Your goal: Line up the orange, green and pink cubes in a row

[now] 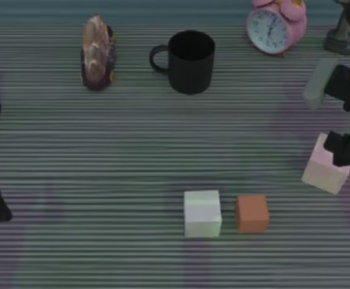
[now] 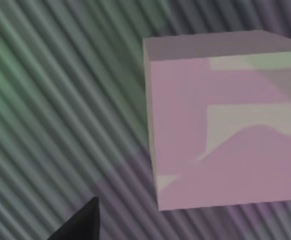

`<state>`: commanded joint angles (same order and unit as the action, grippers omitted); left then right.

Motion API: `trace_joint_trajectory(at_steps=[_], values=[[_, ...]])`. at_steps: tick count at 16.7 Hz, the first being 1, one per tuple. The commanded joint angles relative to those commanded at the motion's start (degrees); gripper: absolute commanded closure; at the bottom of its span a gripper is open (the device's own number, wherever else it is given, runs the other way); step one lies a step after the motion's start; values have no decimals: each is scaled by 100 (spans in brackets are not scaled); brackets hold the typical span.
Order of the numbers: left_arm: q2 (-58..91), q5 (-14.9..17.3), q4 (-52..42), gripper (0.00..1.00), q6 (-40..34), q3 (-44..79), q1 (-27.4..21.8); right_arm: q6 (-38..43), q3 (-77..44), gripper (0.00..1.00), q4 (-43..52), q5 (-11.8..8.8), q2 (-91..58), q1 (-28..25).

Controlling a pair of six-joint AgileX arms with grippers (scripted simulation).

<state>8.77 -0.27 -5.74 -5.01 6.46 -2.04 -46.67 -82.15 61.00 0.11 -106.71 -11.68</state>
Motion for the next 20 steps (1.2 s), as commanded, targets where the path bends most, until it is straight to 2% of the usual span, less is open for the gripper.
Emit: trace_joint_trajectory(at_steps=[4,11,20], values=[[-822,25,535,0,467,-606,299,-303,-580,0,356,-3,-637,-75],[-877,27,574,0,501,-646,319,-328,-613,0,362,-3,-702,-55],[-877,27,574,0,501,-646,319,-303,464,0,-1377,2,-1341,-90]])
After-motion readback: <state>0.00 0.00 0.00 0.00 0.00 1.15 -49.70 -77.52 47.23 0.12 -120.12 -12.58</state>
